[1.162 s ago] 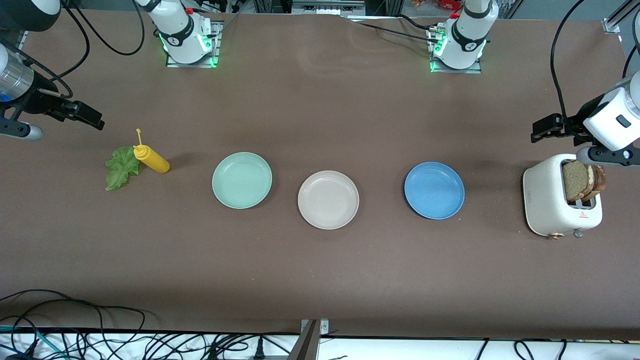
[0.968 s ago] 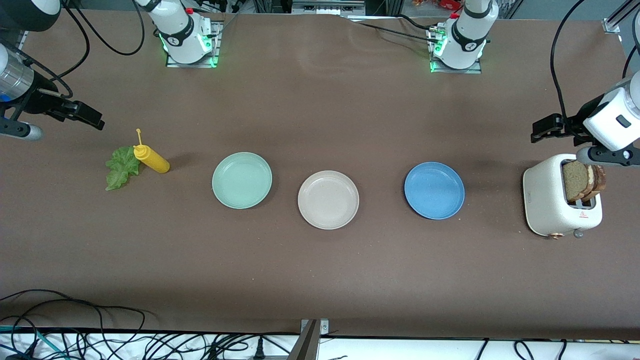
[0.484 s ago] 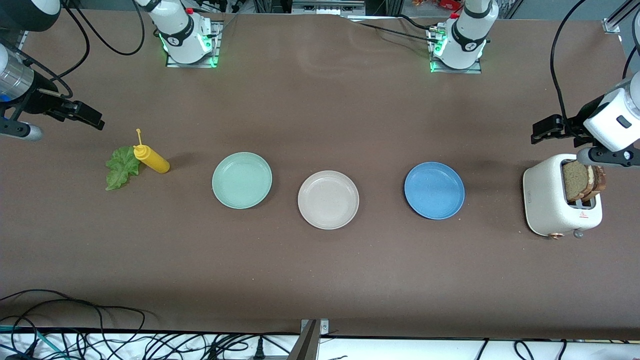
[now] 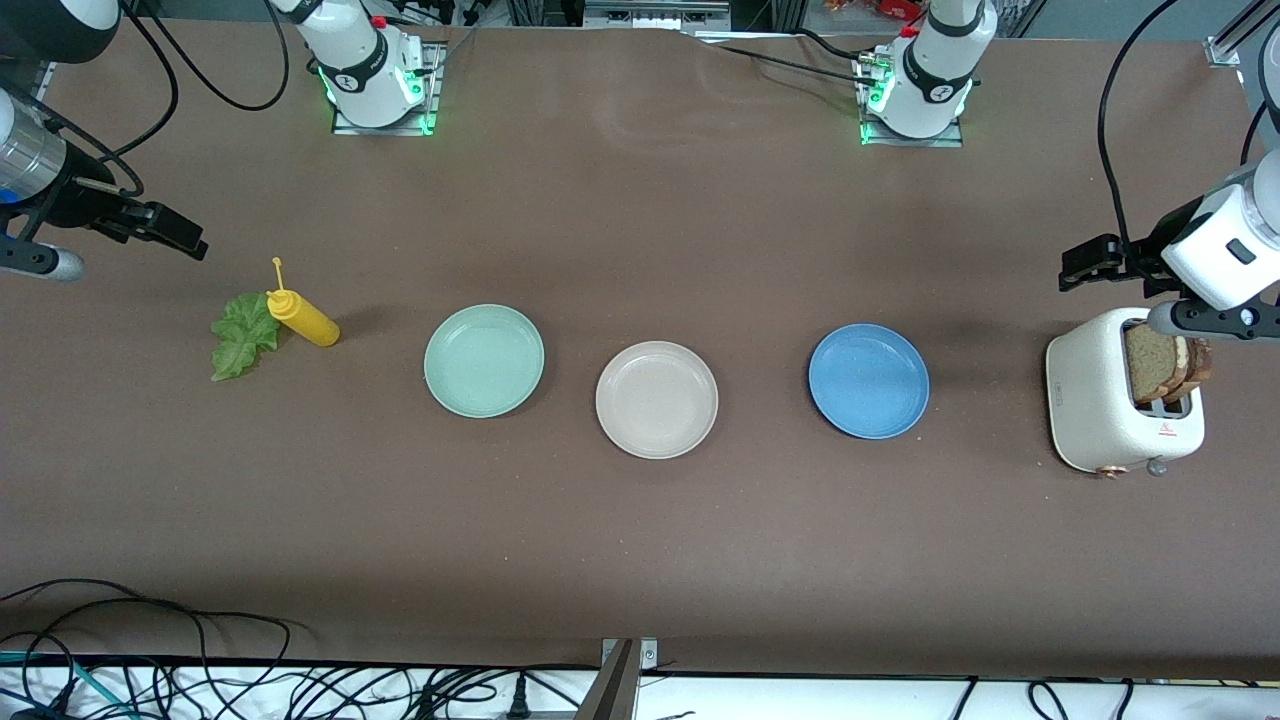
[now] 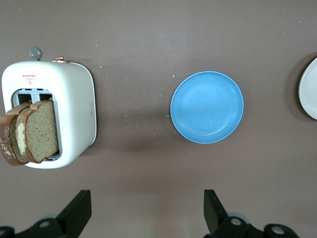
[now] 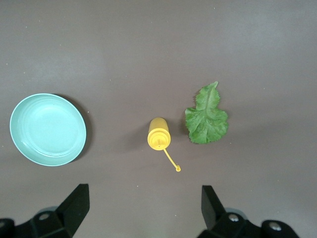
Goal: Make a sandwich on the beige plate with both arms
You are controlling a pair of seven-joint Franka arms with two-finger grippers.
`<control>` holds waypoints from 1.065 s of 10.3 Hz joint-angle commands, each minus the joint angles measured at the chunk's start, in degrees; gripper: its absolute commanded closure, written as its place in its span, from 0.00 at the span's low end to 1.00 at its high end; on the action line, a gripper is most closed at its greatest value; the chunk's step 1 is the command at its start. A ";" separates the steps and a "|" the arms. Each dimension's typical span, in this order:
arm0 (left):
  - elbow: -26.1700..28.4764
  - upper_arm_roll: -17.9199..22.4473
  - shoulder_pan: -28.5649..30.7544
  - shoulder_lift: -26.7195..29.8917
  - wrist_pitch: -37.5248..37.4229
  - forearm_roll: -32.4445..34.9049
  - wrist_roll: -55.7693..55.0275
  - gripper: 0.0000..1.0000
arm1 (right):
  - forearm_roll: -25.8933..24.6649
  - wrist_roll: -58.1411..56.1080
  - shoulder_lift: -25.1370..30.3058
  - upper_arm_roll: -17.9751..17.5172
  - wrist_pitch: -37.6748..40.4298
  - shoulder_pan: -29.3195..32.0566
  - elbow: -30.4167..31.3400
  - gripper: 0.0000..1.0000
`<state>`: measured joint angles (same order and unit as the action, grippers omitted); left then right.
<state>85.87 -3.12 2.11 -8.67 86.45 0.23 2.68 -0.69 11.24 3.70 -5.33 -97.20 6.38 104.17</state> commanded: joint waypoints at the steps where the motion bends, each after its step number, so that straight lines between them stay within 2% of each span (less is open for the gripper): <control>1: -1.06 0.13 -0.17 -0.38 -0.06 -0.84 1.01 0.00 | 0.95 0.18 1.22 0.24 0.70 0.03 0.42 0.00; 11: -1.06 0.13 -0.17 -0.29 -0.06 -0.84 0.83 0.00 | 1.13 -0.08 1.05 0.50 0.70 0.03 -0.28 0.00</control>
<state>85.87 -3.12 2.11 -8.68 86.46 0.23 2.68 -0.63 11.26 3.75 -5.17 -97.21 6.38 104.04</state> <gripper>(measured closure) 0.000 0.000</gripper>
